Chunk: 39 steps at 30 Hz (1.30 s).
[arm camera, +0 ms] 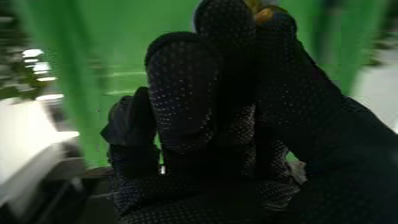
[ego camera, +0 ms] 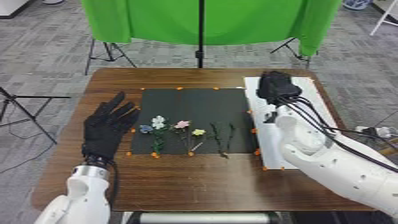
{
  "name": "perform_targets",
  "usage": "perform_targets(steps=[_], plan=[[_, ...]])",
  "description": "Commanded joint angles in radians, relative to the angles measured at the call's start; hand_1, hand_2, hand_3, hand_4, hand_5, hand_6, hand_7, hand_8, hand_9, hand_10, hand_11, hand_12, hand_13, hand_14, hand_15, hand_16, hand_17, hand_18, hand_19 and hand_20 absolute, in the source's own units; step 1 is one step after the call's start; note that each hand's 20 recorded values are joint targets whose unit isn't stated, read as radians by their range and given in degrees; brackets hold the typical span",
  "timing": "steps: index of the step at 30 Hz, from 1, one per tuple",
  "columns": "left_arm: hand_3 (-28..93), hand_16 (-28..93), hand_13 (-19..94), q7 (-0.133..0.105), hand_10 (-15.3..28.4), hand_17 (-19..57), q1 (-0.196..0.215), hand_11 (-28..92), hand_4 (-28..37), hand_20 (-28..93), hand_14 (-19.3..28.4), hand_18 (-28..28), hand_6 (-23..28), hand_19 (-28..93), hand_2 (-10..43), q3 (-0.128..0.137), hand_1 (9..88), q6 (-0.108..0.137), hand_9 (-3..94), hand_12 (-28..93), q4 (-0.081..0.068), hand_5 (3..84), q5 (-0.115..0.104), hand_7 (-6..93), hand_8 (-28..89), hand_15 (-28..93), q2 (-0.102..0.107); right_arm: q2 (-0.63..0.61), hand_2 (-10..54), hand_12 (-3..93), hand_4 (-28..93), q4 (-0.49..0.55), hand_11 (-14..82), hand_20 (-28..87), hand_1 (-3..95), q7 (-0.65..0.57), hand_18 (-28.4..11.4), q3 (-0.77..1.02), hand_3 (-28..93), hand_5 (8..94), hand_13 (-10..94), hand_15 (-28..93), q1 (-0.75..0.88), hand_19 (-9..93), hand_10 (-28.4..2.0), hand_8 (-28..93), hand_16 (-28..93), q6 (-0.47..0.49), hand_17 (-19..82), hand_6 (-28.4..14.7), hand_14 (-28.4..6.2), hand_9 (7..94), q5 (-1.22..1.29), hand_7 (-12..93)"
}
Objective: Arrange flowers
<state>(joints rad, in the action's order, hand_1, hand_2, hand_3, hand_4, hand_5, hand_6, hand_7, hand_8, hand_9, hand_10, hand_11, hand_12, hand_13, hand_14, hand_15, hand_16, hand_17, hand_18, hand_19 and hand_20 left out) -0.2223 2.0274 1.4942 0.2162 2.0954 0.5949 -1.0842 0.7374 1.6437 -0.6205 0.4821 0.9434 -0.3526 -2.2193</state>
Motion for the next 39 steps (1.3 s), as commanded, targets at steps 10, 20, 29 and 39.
perform_targets(steps=[10,20,29,39], plan=[[78,-9,24,0.039,20.2,-10.0,-0.066,25,-28.3,11,26.9,24.7,9.5,55,10.3,-0.024,20.2,0.009,33.6,10,-0.019,37.2,0.003,10.7,-9,50,-0.002,0.132,-9.5,34.0,-28,0.057,19.0,42,55.1,0.091,-21.9,0.015,74,85.0,80,63,0.116,93,-6.3,3,24,0.185,31,2.5,-3.4,93.7,-0.089,20],[79,-9,24,0.044,20.5,-10.0,-0.061,25,-28.3,11,27.0,24.8,9.8,55,10.7,-0.027,20.5,0.002,33.7,10,-0.016,37.2,0.010,11.0,-9,50,-0.007,0.159,-9.5,33.5,-28,0.089,29.4,48,47.5,0.169,-22.4,0.160,75,75.8,73,74,0.220,91,-6.3,-1,18,0.338,27,1.9,-5.8,88.0,-0.169,19],[78,-9,24,0.047,20.6,-10.0,-0.044,25,-28.3,11,27.0,24.8,9.8,55,10.8,-0.024,20.3,0.017,33.7,10,-0.010,37.2,0.005,11.2,-9,50,-0.008,0.172,-9.5,21.5,-28,0.147,49.9,55,36.1,0.228,-23.2,0.267,80,67.3,67,79,0.288,88,-9.8,-13,16,0.428,23,1.7,-8.3,76.8,-0.185,17],[78,-10,24,0.054,20.6,-10.1,-0.092,25,-28.3,11,27.1,24.9,9.9,55,10.9,-0.038,20.1,0.010,33.7,10,-0.028,37.3,0.005,11.3,-9,50,-0.008,0.063,-9.5,16.0,-28,0.031,39.5,54,32.0,0.053,-23.2,0.121,80,64.9,64,75,0.056,86,-11.9,-13,14,0.194,22,0.9,-9.1,72.9,-0.019,17]])
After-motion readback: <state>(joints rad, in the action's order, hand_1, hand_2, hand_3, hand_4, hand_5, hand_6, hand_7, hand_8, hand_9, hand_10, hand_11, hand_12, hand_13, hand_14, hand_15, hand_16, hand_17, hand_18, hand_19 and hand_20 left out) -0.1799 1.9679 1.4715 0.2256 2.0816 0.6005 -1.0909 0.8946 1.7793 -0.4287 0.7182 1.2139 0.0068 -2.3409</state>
